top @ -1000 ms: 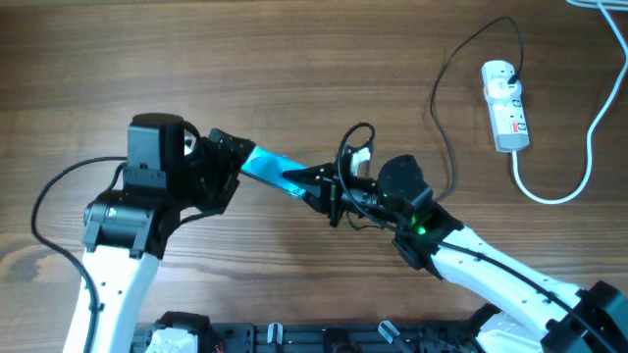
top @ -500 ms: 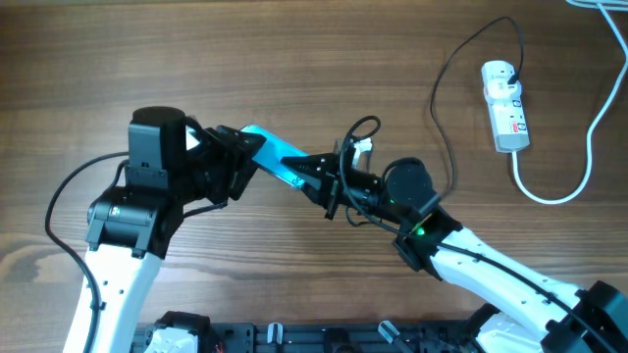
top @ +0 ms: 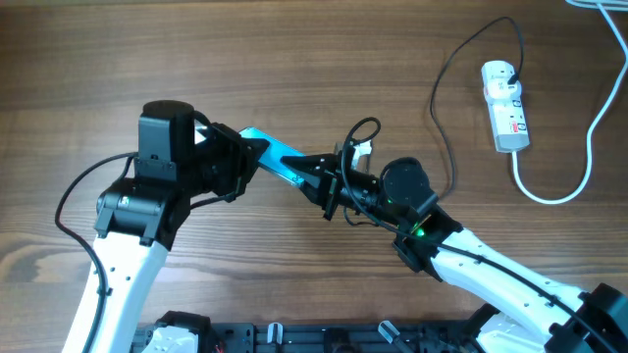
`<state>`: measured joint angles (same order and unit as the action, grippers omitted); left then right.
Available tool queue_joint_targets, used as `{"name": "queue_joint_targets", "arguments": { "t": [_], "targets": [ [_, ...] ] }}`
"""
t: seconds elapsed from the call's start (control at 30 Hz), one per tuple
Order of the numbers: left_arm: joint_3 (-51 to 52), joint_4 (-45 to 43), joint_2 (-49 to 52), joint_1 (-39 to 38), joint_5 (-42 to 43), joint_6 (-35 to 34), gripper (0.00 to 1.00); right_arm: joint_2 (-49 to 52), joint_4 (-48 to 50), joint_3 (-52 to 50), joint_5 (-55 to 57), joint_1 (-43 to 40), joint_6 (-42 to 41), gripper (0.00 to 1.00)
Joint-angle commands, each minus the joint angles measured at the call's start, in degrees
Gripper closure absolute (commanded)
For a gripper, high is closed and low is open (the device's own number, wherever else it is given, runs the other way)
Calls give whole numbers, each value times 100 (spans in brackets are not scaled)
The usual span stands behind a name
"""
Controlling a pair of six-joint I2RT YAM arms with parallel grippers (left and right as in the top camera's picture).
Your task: Plug charger to phone and switch on socket
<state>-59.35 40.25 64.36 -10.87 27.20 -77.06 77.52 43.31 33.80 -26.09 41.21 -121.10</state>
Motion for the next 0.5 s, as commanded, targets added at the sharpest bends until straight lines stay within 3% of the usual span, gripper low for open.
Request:
{"name": "queue_joint_targets", "arguments": {
  "t": [0.0, 0.03, 0.1, 0.23, 0.33, 0.37, 0.47],
  "targets": [
    [-31, -98, -7, -26, 44, -949, 96, -11, -76, 33, 81, 17, 240, 95],
    [-31, -105, -7, -26, 44, -1045, 96, -11, -83, 33, 81, 17, 240, 95],
    [-31, -109, -7, -26, 44, -1067, 96, -11, -105, 33, 81, 17, 238, 85],
    [-31, -105, -7, -26, 4, -1029, 96, -11, -415, 33, 72, 17, 240, 83],
    [-31, -48, -4, -26, -328, -92, 96, -11, -424, 33, 28, 17, 245, 71],
    [-31, 85, -4, -26, -546, 627, 96, -11, -540, 33, 9, 17, 245, 67],
    [-31, 433, -4, -26, -1283, 1888, 96, -11, -1117, 33, -98, 17, 247, 62]
  ]
}}
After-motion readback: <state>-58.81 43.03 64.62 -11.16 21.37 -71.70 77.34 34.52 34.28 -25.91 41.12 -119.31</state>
